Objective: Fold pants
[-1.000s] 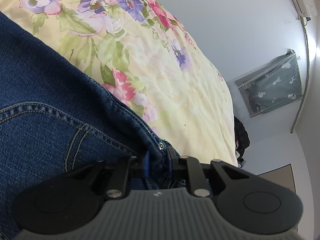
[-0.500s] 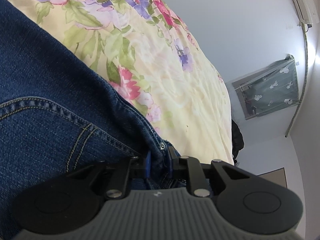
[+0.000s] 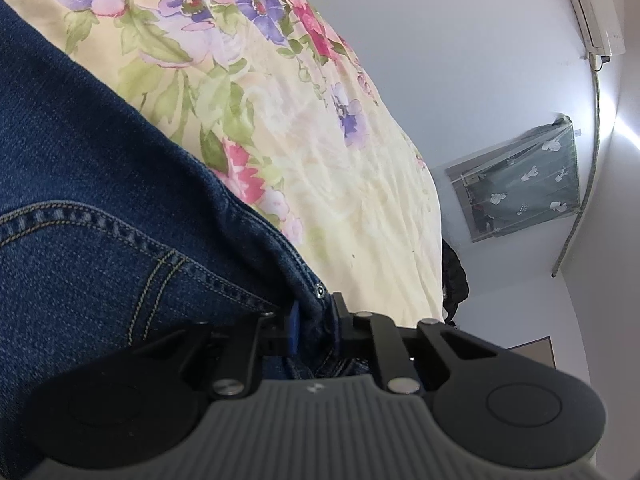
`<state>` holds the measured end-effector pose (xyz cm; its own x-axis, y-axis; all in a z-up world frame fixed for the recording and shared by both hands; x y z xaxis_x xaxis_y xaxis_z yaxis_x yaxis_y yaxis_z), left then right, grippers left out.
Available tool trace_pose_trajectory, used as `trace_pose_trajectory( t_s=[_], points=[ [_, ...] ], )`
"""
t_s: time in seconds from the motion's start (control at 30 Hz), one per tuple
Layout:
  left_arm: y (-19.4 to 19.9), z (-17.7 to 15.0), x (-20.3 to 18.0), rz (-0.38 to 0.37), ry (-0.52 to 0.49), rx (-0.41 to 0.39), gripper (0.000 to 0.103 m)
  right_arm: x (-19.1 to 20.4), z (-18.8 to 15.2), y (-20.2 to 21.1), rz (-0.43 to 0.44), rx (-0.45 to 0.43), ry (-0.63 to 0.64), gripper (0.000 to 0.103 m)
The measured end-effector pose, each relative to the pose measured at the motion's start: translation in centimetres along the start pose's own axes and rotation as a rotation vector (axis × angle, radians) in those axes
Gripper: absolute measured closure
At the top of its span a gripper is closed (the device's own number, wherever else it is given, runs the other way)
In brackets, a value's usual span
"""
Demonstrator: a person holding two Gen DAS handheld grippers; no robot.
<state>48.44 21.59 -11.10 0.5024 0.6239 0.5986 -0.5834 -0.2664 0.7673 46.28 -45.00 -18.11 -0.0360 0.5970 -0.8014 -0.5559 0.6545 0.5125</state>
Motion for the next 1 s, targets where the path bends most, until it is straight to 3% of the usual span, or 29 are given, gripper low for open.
trace_pose_trajectory(
  t_s=[0.3,0.4,0.47,0.5,0.53,0.6,0.73,0.83,1.0],
  points=[
    [-2.6,-0.5,-0.8,-0.019,0.060,0.033,0.101,0.9,0.6,-1.2,-0.043,0.027,-0.011,0.099],
    [-1.6,-1.0,-0.4,0.028,0.093,0.012,0.081,0.3,0.6,-1.1,-0.023,0.038,-0.059,0.097],
    [-0.7,-1.6,0.2,0.047,0.142,0.001,0.052,-1.4,0.6,-0.7,0.022,0.034,-0.147,0.092],
    [-0.1,-2.0,0.5,0.047,0.179,-0.008,0.047,-2.6,0.5,-0.2,0.047,0.024,-0.195,0.081],
    [0.6,-2.6,0.9,0.042,0.229,-0.018,0.044,-3.8,0.2,0.3,0.057,0.012,-0.244,0.056],
    [1.9,-3.7,1.6,0.033,0.343,-0.015,0.044,-6.9,-0.5,1.5,0.065,-0.004,-0.365,0.041],
    [4.5,-6.6,2.2,-0.028,0.571,-0.015,0.044,-12.7,-3.6,3.0,0.144,0.016,-0.577,0.041],
    [5.8,-9.0,2.0,-0.087,0.701,-0.012,0.044,-16.0,-7.7,3.9,0.207,0.071,-0.737,0.043],
    [6.9,-11.3,0.1,-0.122,0.773,-0.002,0.044,-18.4,-16.8,4.5,0.337,0.156,-1.052,0.044]
  ],
)
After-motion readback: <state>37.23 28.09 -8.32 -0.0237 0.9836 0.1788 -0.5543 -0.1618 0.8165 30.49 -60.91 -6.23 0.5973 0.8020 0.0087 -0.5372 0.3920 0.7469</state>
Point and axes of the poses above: each gripper's, at about its wrist camera, not at the fingertips, and y roughly against the way its jaws point, x to its left, z to its top, the point moved 1 cm from there along -y, roughly the way its jaws point, and after that the axes turned 1 degree about -y, right-handed, at the moved point
